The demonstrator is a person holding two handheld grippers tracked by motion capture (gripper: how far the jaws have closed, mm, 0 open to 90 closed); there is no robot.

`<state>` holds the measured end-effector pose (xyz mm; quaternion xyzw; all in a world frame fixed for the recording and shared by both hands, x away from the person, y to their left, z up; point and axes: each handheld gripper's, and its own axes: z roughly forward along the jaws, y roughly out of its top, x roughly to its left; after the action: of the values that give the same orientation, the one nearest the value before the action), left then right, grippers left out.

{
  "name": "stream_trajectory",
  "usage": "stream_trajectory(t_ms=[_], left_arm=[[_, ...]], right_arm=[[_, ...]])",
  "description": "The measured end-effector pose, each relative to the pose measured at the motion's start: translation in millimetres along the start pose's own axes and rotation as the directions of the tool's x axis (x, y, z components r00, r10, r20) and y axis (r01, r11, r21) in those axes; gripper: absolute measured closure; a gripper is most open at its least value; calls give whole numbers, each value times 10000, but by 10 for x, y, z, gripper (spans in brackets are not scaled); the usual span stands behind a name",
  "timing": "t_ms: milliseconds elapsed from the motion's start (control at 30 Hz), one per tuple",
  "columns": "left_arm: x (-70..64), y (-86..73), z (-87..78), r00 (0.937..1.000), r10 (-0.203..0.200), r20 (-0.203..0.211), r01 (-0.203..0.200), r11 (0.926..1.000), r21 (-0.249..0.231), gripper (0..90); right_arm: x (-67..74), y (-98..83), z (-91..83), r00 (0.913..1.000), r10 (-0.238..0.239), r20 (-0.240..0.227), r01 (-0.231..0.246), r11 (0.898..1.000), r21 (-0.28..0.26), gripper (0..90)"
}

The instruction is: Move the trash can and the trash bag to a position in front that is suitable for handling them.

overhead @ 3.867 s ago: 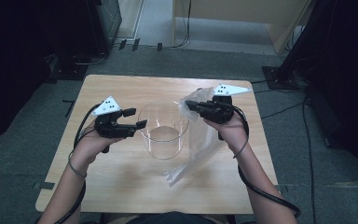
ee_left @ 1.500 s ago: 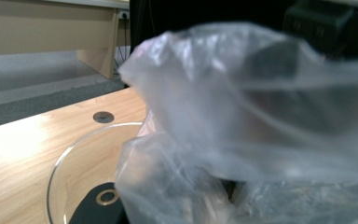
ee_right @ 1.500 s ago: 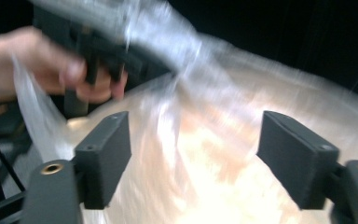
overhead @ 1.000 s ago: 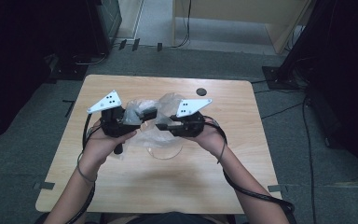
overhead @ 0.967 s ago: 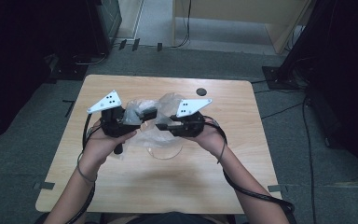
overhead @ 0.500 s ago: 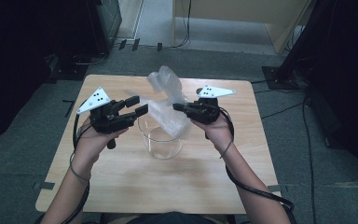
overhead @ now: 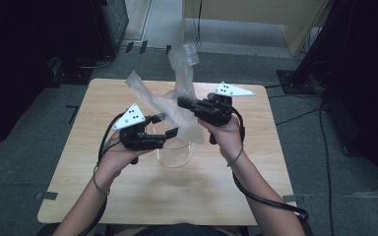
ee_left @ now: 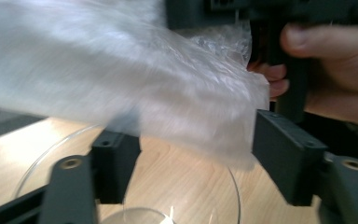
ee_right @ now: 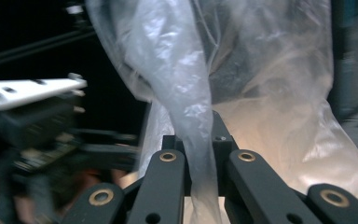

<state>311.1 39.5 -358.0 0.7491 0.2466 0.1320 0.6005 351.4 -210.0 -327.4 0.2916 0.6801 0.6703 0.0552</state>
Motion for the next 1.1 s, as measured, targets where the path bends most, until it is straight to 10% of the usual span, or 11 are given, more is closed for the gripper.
stream_trajectory(t_ms=[333, 400, 500, 733, 1100], left_arm=[[-54, -2, -1, 9964, 847, -83, -851, 9935, -750, 279], [-57, 6, -19, 9941, 1079, 81, -1069, 9909, -812, 405], [-64, 9, -26, 9928, 1165, 285, -1142, 9907, -741, 520], [-32, 31, -60, 9971, 766, 36, -765, 9969, -207, 854], [102, 198, -315, 9946, 578, -868, -536, 9973, 497, 865]], right_arm=[[140, -44, 165, 9643, 1702, -2027, -1587, 9847, 719, 888], [140, -75, 216, 9449, 2152, -2468, -1956, 9754, 1018, 888], [154, -99, 250, 9393, 2222, -2614, -1945, 9726, 1276, 886], [213, -133, 298, 9480, 1663, -2714, -1267, 9794, 1575, 745], [100, 8, 58, 9780, 801, -1927, -685, 9955, 661, 645]])
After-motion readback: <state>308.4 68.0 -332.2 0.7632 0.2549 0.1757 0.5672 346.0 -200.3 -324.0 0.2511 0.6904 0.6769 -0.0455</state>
